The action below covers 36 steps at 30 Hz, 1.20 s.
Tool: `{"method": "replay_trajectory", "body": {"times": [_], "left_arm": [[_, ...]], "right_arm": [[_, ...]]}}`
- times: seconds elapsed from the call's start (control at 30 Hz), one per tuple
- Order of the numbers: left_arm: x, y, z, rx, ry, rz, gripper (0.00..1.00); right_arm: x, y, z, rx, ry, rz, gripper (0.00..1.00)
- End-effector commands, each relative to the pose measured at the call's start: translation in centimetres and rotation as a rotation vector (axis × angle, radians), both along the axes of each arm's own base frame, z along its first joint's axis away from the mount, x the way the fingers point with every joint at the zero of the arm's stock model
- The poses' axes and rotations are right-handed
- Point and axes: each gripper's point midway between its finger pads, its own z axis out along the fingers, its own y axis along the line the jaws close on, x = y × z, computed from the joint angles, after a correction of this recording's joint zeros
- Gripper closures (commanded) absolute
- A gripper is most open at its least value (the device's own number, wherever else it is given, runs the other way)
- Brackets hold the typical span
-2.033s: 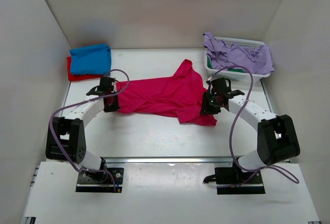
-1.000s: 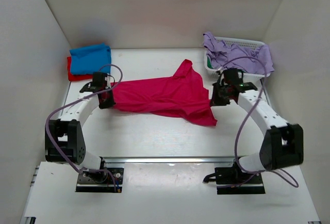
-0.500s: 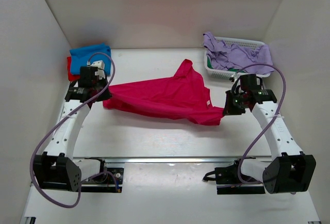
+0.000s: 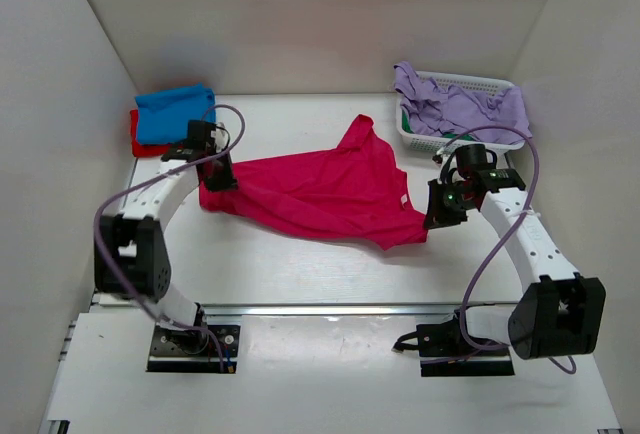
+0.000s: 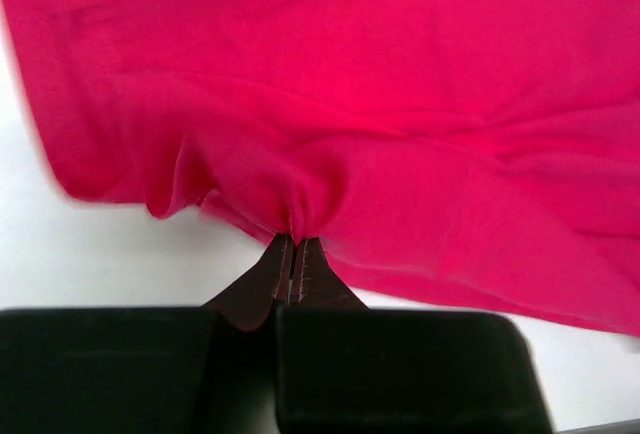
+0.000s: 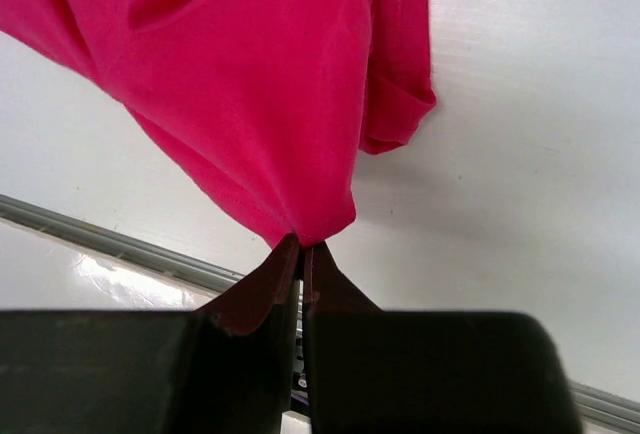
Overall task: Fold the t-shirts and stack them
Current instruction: Flatten out the tshirt
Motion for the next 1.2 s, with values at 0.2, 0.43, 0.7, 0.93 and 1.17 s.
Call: {"method": "replay_trajectory", "body": {"times": [0.2, 0.43, 0.7, 0.93, 1.17], "left_arm": [[8.4, -2.2, -4.0, -0.066, 0.015, 0.006, 1.0], [9.1, -1.4, -4.2, -0.099, 0.003, 0.033, 0.32], [6.4, -0.1, -3.9, -0.038, 0.032, 0.022, 0.49], [4.2, 0.9, -5.8, -0.023, 0.081, 0.05, 0.52], [4.8, 1.3, -5.7, -0.01, 0.065, 0.07, 0.48]], "right_arm": [[2.8, 0.8, -0.7, 0.016, -0.01, 0.001, 1.0], [3.8, 1.0, -1.0, 0.015, -0.001, -0.007, 1.0], [3.9, 1.6, -0.9, 0.029, -0.001, 0.0, 1.0], [3.4, 2.1, -1.0, 0.037, 0.004, 0.008, 1.0], [3.4, 2.0, -1.4, 0.036, 0.004, 0.005, 1.0]]}}
